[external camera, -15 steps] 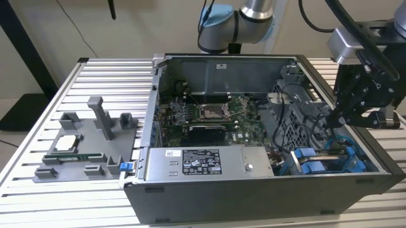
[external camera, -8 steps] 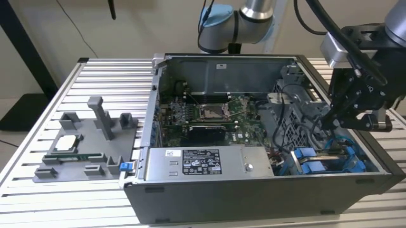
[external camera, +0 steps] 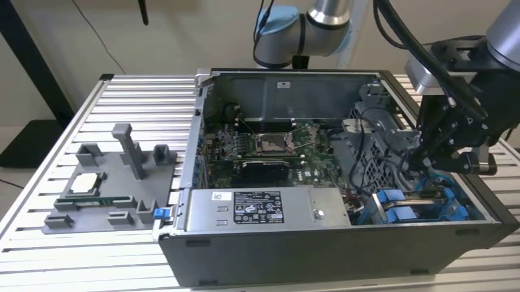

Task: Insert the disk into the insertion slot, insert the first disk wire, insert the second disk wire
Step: 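Insert the second disk wire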

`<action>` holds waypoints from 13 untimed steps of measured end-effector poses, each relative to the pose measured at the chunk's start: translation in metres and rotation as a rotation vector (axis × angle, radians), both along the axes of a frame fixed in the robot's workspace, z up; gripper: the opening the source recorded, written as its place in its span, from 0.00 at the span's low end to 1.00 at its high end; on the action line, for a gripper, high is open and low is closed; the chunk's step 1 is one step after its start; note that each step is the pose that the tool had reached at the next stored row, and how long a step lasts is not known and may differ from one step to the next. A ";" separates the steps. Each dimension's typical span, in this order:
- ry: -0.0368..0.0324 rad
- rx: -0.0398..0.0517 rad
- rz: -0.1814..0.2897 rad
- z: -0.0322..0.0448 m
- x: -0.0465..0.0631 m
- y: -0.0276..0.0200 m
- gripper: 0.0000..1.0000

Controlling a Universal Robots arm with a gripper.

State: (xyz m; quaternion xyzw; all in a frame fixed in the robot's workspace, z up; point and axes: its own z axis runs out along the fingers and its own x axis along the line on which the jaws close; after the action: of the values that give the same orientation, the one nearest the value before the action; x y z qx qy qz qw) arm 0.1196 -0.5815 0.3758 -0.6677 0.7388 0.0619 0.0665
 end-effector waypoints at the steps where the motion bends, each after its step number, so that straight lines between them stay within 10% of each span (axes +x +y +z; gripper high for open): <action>1: 0.0000 0.0000 0.000 -0.0005 0.000 -0.0011 0.00; 13: -0.0025 -0.0001 0.000 -0.0082 -0.001 -0.0128 0.00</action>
State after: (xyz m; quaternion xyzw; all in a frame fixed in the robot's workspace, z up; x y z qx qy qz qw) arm 0.1187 -0.5942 0.3677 -0.6678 0.7388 0.0610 0.0674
